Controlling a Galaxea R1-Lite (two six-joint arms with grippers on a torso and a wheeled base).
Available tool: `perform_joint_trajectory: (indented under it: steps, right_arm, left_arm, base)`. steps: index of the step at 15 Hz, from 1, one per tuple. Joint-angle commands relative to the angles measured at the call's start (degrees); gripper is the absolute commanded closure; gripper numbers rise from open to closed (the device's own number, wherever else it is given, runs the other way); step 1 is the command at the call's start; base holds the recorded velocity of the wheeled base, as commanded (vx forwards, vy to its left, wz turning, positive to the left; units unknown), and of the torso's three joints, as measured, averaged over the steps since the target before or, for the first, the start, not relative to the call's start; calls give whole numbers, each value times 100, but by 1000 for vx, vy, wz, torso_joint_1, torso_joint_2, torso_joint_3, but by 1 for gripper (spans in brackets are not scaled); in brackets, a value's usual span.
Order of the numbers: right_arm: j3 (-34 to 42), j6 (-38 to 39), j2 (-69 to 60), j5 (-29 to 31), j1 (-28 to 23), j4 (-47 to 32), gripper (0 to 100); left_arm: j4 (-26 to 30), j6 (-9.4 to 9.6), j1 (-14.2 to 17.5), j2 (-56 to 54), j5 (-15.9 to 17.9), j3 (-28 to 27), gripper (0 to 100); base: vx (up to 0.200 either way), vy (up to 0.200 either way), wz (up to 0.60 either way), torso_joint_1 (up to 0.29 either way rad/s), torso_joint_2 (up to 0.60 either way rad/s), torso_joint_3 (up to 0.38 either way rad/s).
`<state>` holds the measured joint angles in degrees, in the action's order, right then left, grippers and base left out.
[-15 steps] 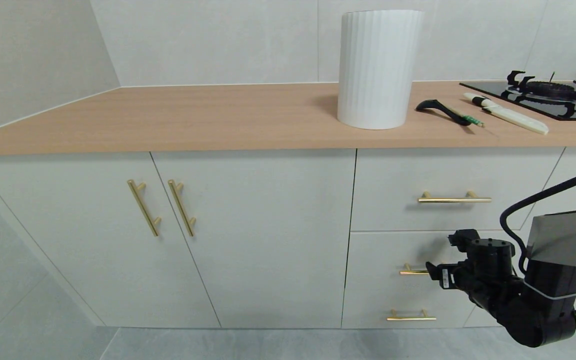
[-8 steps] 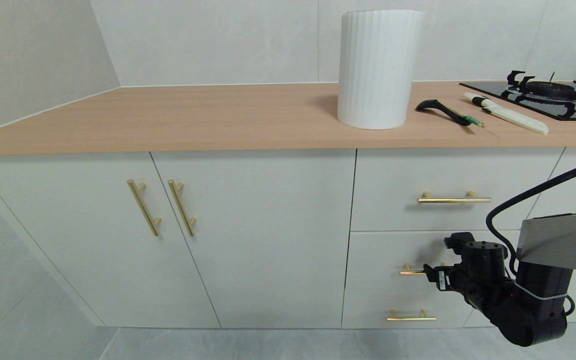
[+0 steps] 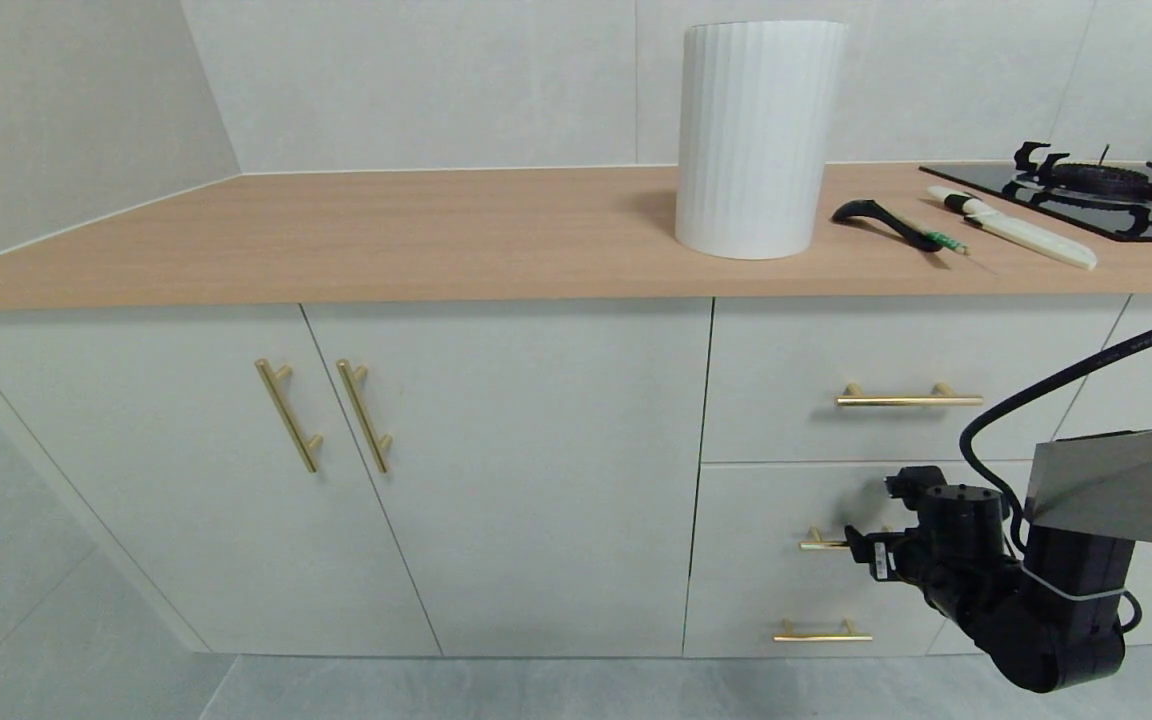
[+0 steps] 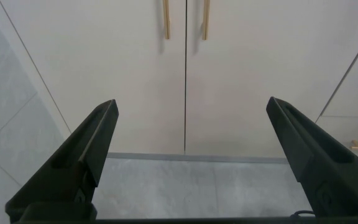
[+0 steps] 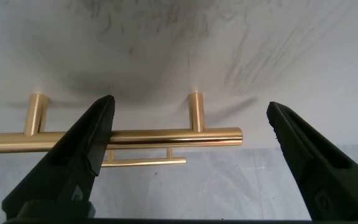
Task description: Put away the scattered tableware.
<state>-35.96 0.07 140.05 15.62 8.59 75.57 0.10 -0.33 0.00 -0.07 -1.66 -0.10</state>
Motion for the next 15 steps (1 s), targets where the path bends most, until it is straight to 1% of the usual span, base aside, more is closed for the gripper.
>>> perform_joint_trajectory:
  steps: [1,9,11,12,13,15]
  right_arm:
    - [19,-7,14,3,2,-25,0]
    - [459,-86,-232,-67,2,-86,0]
    - [678,-130,-575,-287,-7,-262,0]
    - [775,-130,-882,-428,-7,-552,0]
    - [880,-130,-1375,-700,-7,-1071,0]
    - [872,-130,-2719,-1280,-7,-2820,0]
  left_arm:
    - [-1,-2,0,7,-1,1,0]
    - [-1,-2,0,7,-1,1,0]
    - [-1,-2,0,7,-1,1,0]
    - [-1,-2,0,7,-1,1,0]
    - [-1,-2,0,7,-1,1,0]
    - [-1,-2,0,7,-1,1,0]
  base:
    - [0,0,0,0,0,0]
    - [0,0,0,0,0,0]
    - [0,0,0,0,0,0]
    - [0,0,0,0,0,0]
    - [0,0,0,0,0,0]
    - [0,0,0,0,0,0]
